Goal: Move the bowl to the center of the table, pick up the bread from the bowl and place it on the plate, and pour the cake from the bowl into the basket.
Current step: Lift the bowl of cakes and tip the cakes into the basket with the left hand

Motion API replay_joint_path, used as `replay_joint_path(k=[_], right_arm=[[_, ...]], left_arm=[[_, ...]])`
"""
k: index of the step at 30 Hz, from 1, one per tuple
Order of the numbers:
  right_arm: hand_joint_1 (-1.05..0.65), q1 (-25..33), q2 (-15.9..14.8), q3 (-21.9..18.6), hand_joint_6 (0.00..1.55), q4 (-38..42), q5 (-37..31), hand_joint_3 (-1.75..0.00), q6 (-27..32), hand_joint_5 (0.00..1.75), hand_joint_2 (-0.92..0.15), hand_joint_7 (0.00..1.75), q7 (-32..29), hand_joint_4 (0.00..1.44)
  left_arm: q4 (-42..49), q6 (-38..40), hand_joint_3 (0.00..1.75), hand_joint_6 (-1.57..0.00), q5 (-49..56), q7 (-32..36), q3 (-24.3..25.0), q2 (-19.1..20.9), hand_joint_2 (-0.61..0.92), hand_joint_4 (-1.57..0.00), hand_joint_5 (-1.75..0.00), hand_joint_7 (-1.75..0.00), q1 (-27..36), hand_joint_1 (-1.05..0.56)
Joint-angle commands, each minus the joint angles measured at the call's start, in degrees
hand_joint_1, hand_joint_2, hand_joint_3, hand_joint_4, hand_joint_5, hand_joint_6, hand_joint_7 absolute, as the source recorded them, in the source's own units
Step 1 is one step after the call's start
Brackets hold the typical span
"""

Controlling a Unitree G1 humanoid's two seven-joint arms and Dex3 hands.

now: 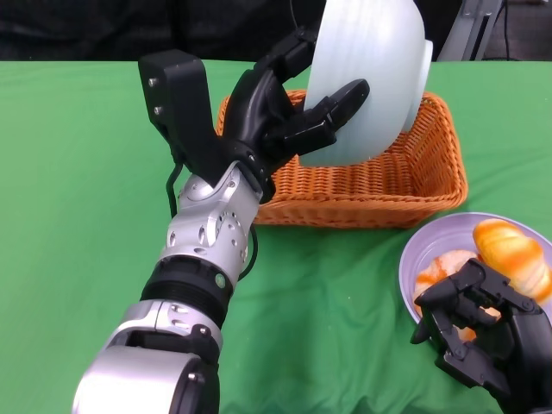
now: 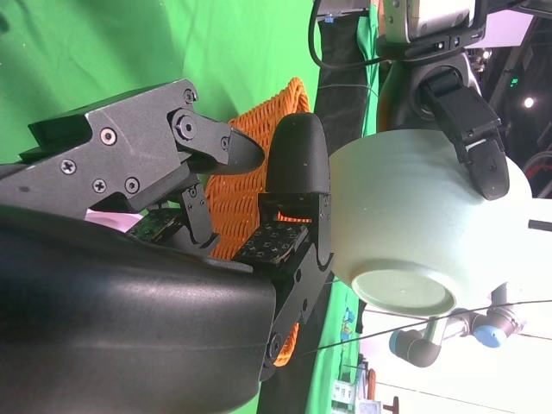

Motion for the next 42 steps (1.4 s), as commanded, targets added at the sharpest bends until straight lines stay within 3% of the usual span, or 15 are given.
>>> replay_joint_path(k=[1, 15, 18, 21, 42], right_arm=[[-0.10, 0.06, -0.61, -0.30, 0.74, -0.07, 0.24, -0.71, -0.25, 1.52, -0.76, 1.21, -0.19, 0.78], [-0.10, 0.06, -0.64, -0.26, 0.74, -0.07, 0.26, -0.69, -0.26, 1.52, -0.77, 1.21, -0.23, 0.78], [-0.10, 0.03, -0.02, 0.31, 0.74, 0.16, -0.80, -0.71, -0.92, 1.52, -0.74, 1.21, -0.82, 0.78], [-0.08, -0.39, 0.29, 0.67, 0.75, 1.05, -1.23, -0.89, -1.57, 1.52, -0.65, 1.21, -1.01, 0.78], [-0.11, -1.93, 0.04, 0.77, 0.76, 4.41, -1.89, -0.94, -4.15, 1.47, -0.62, 1.18, -1.37, 0.79]], left_arm=[[-2.29, 0.16, 0.90, -0.67, -0.84, -0.32, 0.11, -3.15, 0.74, -0.78, -1.75, -1.56, -1.23, -0.10], [-2.89, 0.64, 0.92, -0.67, -0.76, -0.22, 0.07, -3.19, 0.73, -0.78, -1.75, -1.55, -0.99, -0.10], [-4.47, 11.38, 0.93, -0.68, -4.91, 0.63, 2.15, -2.39, 0.76, -0.75, -1.75, -1.55, -1.94, -0.08], [-5.07, 19.91, 0.82, -0.67, -8.33, -0.58, 3.60, -1.31, 0.83, -0.69, -1.75, -1.53, -2.57, -0.08], [-6.39, 28.83, 0.72, -0.63, -12.40, -1.82, 6.02, -1.14, 0.91, -0.66, -1.75, -1.51, -2.99, -0.13]])
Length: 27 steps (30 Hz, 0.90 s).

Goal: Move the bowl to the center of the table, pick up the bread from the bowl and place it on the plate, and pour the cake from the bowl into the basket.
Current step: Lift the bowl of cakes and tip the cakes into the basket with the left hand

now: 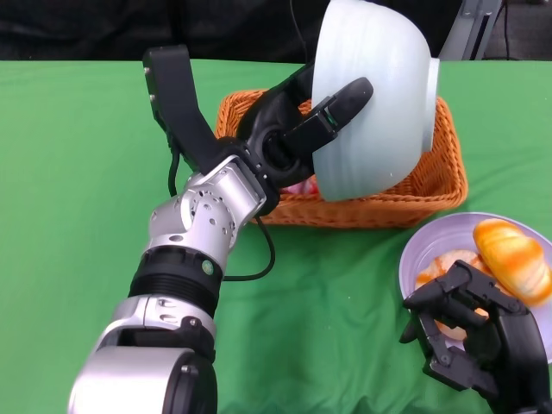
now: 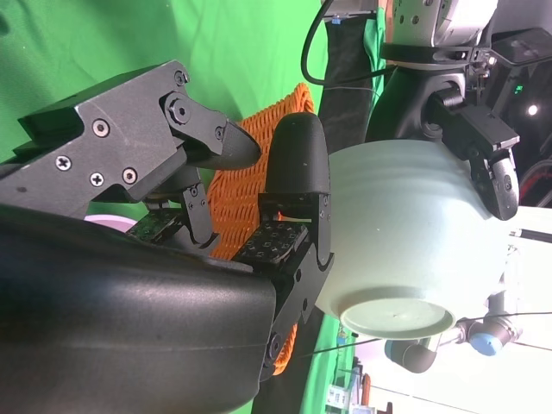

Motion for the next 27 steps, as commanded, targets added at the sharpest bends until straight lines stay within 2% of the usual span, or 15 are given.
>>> replay_joint_path(k=[1, 9, 17, 27], right_arm=[[-0.11, -0.66, -0.43, -0.19, 0.76, 1.11, 0.66, -0.93, -0.99, 1.46, -0.62, 1.18, 0.14, 0.79], [-0.07, -0.86, -0.11, -0.14, 0.78, 1.87, 1.64, -0.95, -1.73, 1.45, -0.63, 1.14, 0.83, 0.80], [-0.06, -0.77, -0.21, -0.16, 0.77, 2.13, 0.50, -0.96, -2.28, 1.47, -0.63, 1.16, 0.13, 0.78], [-0.09, -0.77, -0.14, -0.13, 0.78, 2.28, 1.07, -0.97, -1.66, 1.46, -0.62, 1.15, 0.43, 0.79]], left_arm=[[-0.70, 0.76, 0.71, -0.62, -1.36, -0.96, 0.91, -1.20, 0.92, -0.65, -1.75, -1.51, -2.72, -0.13], [0.72, 2.48, 0.69, -0.59, -2.45, -1.85, 3.01, -1.10, 0.92, -0.61, -1.75, -1.52, -3.51, -0.15], [2.43, 7.57, 0.71, -0.53, -5.73, -1.39, 6.26, -0.61, 0.92, -0.59, -1.75, -1.62, -5.15, -0.12], [3.59, 10.38, 0.64, -0.59, -7.62, -1.80, 8.41, -0.01, 0.92, -0.61, -1.75, -1.57, -6.27, -0.13]])
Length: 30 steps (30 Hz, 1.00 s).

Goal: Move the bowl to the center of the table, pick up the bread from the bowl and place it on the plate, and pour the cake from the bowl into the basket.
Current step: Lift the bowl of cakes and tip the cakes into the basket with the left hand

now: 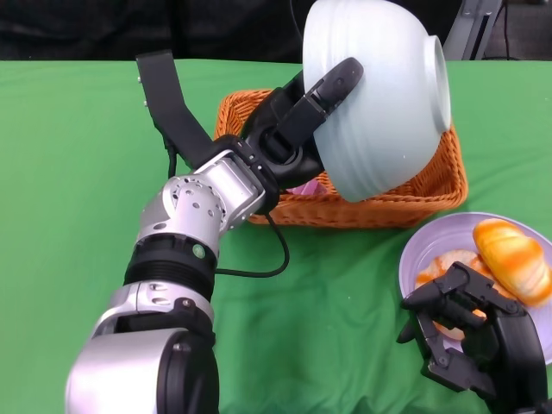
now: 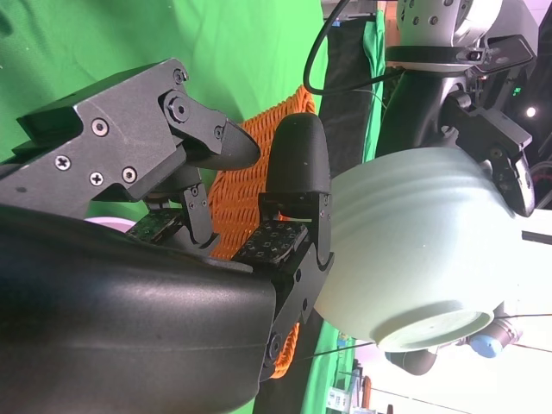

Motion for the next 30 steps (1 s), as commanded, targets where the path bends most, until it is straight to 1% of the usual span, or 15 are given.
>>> replay_joint_path(k=[1, 3, 8, 11, 14, 19, 26, 30], right_arm=[[-0.09, -0.14, -0.30, -0.06, 0.77, 0.37, 0.85, -0.97, -0.50, 1.47, -0.62, 1.15, 0.23, 0.78], [-0.08, -0.03, -0.17, -0.09, 0.77, 0.17, 1.17, -0.96, -0.02, 1.47, -0.62, 1.16, 0.30, 0.78], [-0.09, -0.29, -0.23, -0.23, 0.78, 0.97, 0.66, -0.97, -1.04, 1.46, -0.61, 1.15, 0.06, 0.78], [-0.09, -0.38, -0.23, -0.23, 0.78, 1.36, 1.20, -0.97, -1.35, 1.47, -0.60, 1.15, 0.55, 0.78], [-0.10, -0.34, -0.31, -0.29, 0.78, 1.27, 0.19, -0.97, -1.28, 1.47, -0.60, 1.15, -0.30, 0.78], [-0.09, -0.77, -0.30, -0.45, 0.78, 2.11, 0.50, -0.97, -1.87, 1.46, -0.60, 1.15, -0.14, 0.78], [-0.10, -0.79, -0.41, -0.40, 0.78, 2.25, 0.81, -0.95, -1.87, 1.47, -0.60, 1.14, 0.27, 0.79], [-0.09, -0.71, -0.48, -0.34, 0.77, 2.03, 0.82, -0.97, -1.74, 1.47, -0.60, 1.15, 0.39, 0.78]], left_arm=[[0.01, 0.42, 0.64, -0.59, -1.09, -1.72, 0.41, -0.03, 0.92, -0.61, -1.75, -1.58, -3.24, -0.13], [0.03, 0.68, 0.64, -0.58, -1.26, -2.04, 0.57, -0.04, 0.92, -0.61, -1.75, -1.58, -3.27, -0.13], [0.22, 0.86, 0.62, -0.57, -1.56, -2.72, 0.99, -0.11, 0.92, -0.61, -1.75, -1.58, -3.36, -0.15], [1.16, 1.15, 0.62, -0.53, -2.08, -4.46, 1.66, 0.02, 0.92, -0.61, -1.75, -1.62, -3.55, -0.16], [2.35, 1.69, 0.61, -0.52, -2.24, -6.03, 2.18, 0.45, 0.92, -0.62, -1.75, -1.64, -4.05, -0.17], [3.91, 1.54, 0.60, -0.52, -2.57, -8.02, 2.91, 0.82, 0.92, -0.62, -1.75, -1.65, -4.77, -0.17], [6.17, 1.72, 0.55, -0.56, -3.69, -9.75, 4.85, 1.28, 0.92, -0.67, -1.75, -1.69, -6.06, -0.19], [6.86, 1.67, 0.56, -0.57, -3.64, -10.58, 5.56, 1.56, 0.92, -0.68, -1.75, -1.68, -6.72, -0.17]])
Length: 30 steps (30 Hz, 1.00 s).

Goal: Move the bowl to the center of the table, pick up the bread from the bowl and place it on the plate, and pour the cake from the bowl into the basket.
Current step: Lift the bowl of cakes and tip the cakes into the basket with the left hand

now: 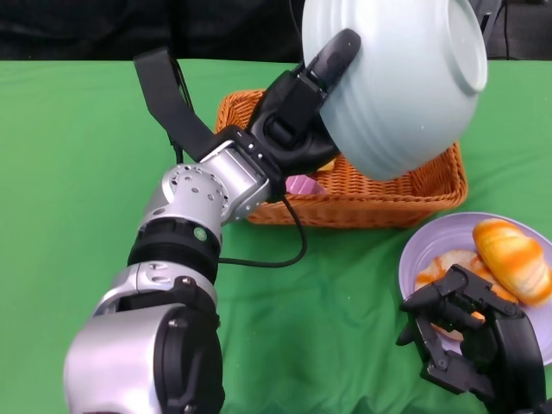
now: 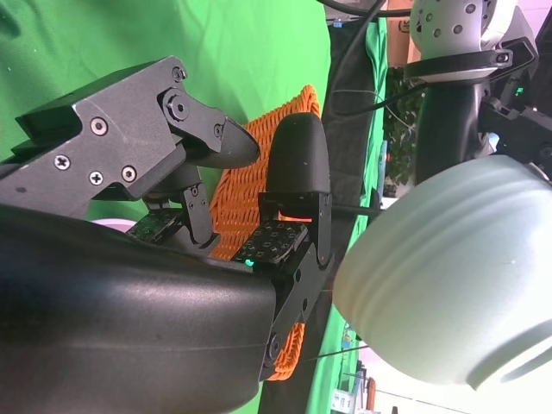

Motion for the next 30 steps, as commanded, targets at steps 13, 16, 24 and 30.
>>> replay_joint_path(k=[13, 16, 24, 30], right_arm=[[-0.08, -0.10, -0.50, -0.36, 0.78, -0.41, 1.09, -0.98, -0.28, 1.46, -0.61, 1.13, 0.14, 0.77], [-0.10, 0.05, -0.80, -0.32, 0.76, -1.42, 1.08, -0.85, 0.52, 1.49, -0.68, 1.15, 0.18, 0.76], [-0.09, -0.19, -1.08, -0.37, 0.76, -3.37, 1.70, -0.84, 2.29, 1.50, -0.68, 1.17, 0.31, 0.77], [-0.09, 0.54, -1.15, -0.33, 0.76, -6.94, 0.87, -0.91, 5.34, 1.51, -0.63, 1.17, -0.69, 0.78]], left_arm=[[-2.86, -10.18, 0.64, -0.61, 5.58, -6.79, -5.96, 0.97, 0.92, -0.65, -1.75, -1.58, -1.27, -0.16], [-3.65, -12.58, 0.65, -0.60, 7.14, -7.55, -7.39, 1.30, 0.92, -0.63, -1.75, -1.56, -1.28, -0.16], [-6.95, -20.08, 0.75, -0.67, 12.49, -8.17, -11.75, 2.70, 0.86, -0.64, -1.75, -1.46, -0.43, -0.14], [-12.82, -27.93, 0.83, -0.70, 18.97, -5.77, -16.38, 4.51, 0.78, -0.67, -1.75, -1.45, 2.08, -0.10]])
